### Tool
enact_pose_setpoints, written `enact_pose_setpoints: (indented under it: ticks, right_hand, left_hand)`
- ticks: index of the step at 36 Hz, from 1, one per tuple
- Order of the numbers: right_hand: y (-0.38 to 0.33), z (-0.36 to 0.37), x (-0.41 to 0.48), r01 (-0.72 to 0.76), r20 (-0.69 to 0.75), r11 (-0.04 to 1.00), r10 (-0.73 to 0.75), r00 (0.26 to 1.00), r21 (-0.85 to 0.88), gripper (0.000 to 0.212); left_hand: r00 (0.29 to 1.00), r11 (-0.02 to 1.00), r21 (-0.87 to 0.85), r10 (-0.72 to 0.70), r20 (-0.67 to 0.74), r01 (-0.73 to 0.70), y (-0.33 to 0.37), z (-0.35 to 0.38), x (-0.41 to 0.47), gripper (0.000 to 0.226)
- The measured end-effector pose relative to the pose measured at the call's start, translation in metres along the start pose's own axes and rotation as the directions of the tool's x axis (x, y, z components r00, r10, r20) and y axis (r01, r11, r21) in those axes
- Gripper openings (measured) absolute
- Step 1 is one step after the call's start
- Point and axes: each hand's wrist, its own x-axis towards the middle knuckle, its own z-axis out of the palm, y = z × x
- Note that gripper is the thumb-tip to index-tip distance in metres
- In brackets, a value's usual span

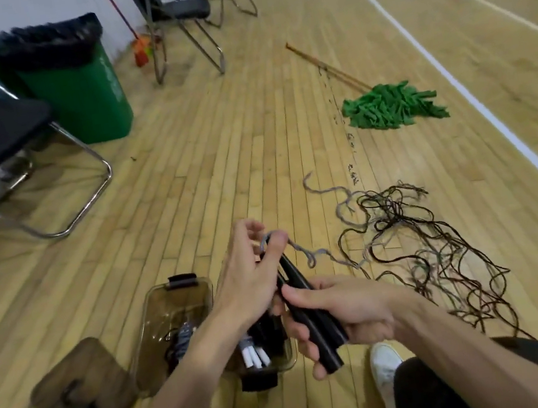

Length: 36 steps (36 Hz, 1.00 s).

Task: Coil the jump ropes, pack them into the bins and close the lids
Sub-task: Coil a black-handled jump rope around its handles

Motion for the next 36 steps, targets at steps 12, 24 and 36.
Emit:
enact_pose_setpoints:
  ticks: [12, 24, 36]
  right_hand:
    - [0.007, -0.003, 0.017, -0.077, 0.201, 0.993, 0.057, 0.978, 0.093, 0.022]
    - [0.032, 0.000, 0.013, -0.163, 0.109, 0.979, 0.150, 0.983, 0.122, 0.025]
    - [0.026, -0.005, 0.003, -0.052, 0.073, 0.985, 0.041, 0.996, 0.163, 0.039]
  left_hand:
    - [0.999, 0.948, -0.314, 0.049, -0.005, -0.048, -0.012, -0.006, 0.012, 0.027]
    - [0.999, 0.993, -0.110, 0.032, -0.012, -0.033, -0.029, 0.004, -0.006, 0.035]
    - [0.996, 0.945, -0.327, 0.010, 0.085, 0.018, -0.028, -0.002, 0.008, 0.066]
